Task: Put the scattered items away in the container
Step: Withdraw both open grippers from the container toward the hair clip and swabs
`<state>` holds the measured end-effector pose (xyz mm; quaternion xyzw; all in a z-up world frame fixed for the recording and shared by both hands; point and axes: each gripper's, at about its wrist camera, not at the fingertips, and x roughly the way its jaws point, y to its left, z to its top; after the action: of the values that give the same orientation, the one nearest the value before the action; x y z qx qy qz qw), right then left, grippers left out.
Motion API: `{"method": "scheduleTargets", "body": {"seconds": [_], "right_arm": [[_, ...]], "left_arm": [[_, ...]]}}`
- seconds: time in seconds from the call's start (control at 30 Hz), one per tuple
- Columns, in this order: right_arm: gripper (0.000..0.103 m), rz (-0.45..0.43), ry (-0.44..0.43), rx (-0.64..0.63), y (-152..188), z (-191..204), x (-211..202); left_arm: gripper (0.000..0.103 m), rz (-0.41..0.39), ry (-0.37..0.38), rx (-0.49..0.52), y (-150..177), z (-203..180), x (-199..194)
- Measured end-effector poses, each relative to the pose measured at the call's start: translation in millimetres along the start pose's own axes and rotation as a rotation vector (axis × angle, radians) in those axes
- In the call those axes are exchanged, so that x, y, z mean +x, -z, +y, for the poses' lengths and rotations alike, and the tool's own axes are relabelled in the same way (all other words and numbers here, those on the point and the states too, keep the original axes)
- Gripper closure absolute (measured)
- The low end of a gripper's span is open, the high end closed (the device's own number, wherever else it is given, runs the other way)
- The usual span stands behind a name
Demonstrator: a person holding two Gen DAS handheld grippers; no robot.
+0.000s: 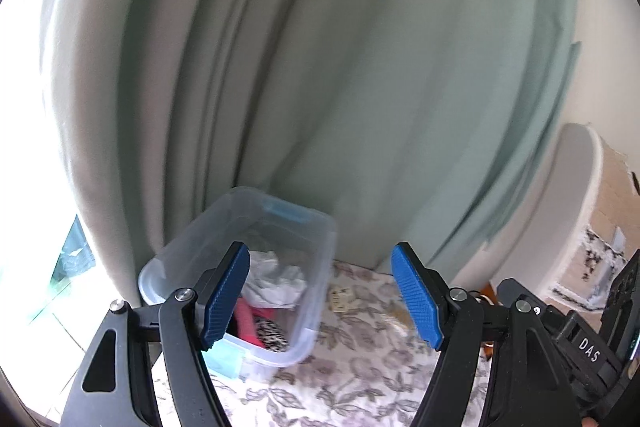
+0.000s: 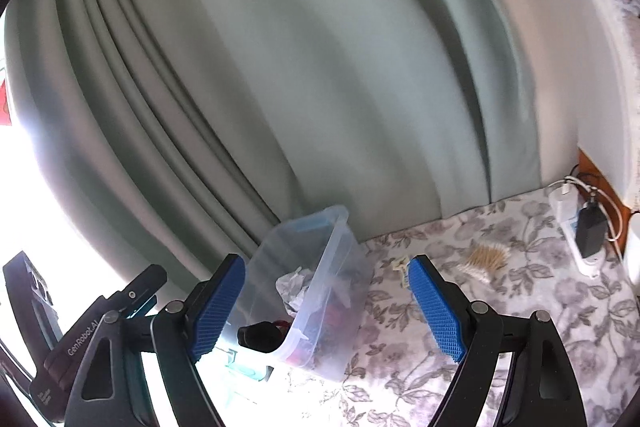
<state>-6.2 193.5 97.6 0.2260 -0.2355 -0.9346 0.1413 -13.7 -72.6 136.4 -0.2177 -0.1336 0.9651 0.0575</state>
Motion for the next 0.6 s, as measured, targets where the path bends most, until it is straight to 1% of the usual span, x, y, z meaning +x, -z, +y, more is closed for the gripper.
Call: {"method": "scheduleTargets", "body": {"seconds": [0.17, 0.27, 0.4, 0.5, 0.6], "right_arm": [[0.017, -0.021, 0.0, -0.029, -1.2, -5.8, -23.4], [0.017, -0.034, 0.003, -0.02, -1.3, -14.3, -27.9], [0.017, -0.054, 0.034, 0.031, -3.1, -37.7, -33.6], [0.017, -0.062, 0.065, 0.084, -3.5, -59.0, -35.3], [0.017, -0.05, 0.097, 0.132, -0.3, -79.9, -31.0]], "left_arm": [[0.028, 0.01, 0.038, 0.038, 1.4, -24.2, -3.7], [0.028, 0.016, 0.061, 0.06, 2.2, -38.7, -5.9], [0.028, 0.041, 0.078, 0.097, 7.5, -56.4, -2.1], [0.028, 0.077, 0.081, 0.12, 15.0, -66.2, 12.5], [0.028, 0.123, 0.083, 0.142, 27.0, -74.6, 29.0]]}}
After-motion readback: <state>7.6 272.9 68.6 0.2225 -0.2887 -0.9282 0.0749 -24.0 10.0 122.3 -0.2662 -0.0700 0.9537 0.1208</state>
